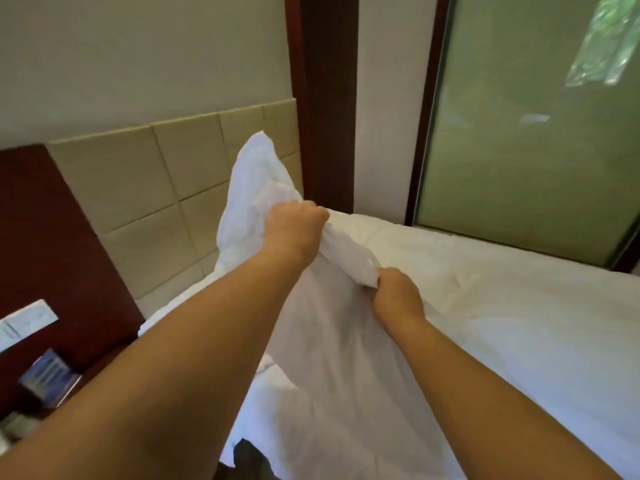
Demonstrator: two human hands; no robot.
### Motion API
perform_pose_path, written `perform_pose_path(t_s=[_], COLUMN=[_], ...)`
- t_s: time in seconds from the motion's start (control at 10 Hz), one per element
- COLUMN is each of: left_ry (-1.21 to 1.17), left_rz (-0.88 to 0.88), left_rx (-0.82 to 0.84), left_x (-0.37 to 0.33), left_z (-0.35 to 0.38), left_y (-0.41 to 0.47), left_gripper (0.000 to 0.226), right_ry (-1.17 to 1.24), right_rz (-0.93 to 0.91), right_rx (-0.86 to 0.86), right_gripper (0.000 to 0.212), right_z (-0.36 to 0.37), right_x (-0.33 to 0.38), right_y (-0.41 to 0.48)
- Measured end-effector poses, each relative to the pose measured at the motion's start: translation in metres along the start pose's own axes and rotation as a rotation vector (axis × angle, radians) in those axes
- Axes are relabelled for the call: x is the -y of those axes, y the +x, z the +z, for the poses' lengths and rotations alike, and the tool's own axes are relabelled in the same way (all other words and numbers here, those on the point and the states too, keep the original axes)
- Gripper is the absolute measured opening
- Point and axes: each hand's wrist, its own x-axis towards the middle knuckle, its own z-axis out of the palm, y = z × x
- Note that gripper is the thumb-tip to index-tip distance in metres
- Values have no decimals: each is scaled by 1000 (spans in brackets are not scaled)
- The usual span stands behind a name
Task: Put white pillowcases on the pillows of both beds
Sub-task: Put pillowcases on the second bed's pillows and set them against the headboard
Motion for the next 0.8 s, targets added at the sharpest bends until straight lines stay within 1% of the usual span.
perform_pose_path(t_s=[0.1, 0.2, 0.3, 0.4, 0.5, 0.6, 0.7, 0.8], left_ry=[35, 93, 45, -5, -25, -55, -65, 6], left_rz=[40, 117, 190, 253, 241, 243, 301, 325], left_rx=[-137, -177, -153, 16, 186, 206, 178, 277], left_x=[8, -5, -23, -42, -54, -52, -54, -53], left_z=[-36, -51, -27, 24, 74, 92, 95, 101], left_y=[20, 33, 42, 37, 40, 56, 79, 91], left_gripper=[17, 17, 22, 28, 29, 24, 25, 30], right_ry=[139, 136, 186, 184, 295, 485, 643, 440], right_rz=[2, -75, -11, 111, 138, 72, -232, -569], right_rx=[-4, 15, 104, 123, 27, -35, 83, 339], right_gripper=[28, 30, 32, 26, 19, 26, 30, 49], right_z=[-12, -13, 1, 10, 0, -21, -42, -54], right_x=[26, 32, 19, 0, -8, 10, 51, 101], right_y=[21, 38, 52, 66, 96, 128, 151, 167])
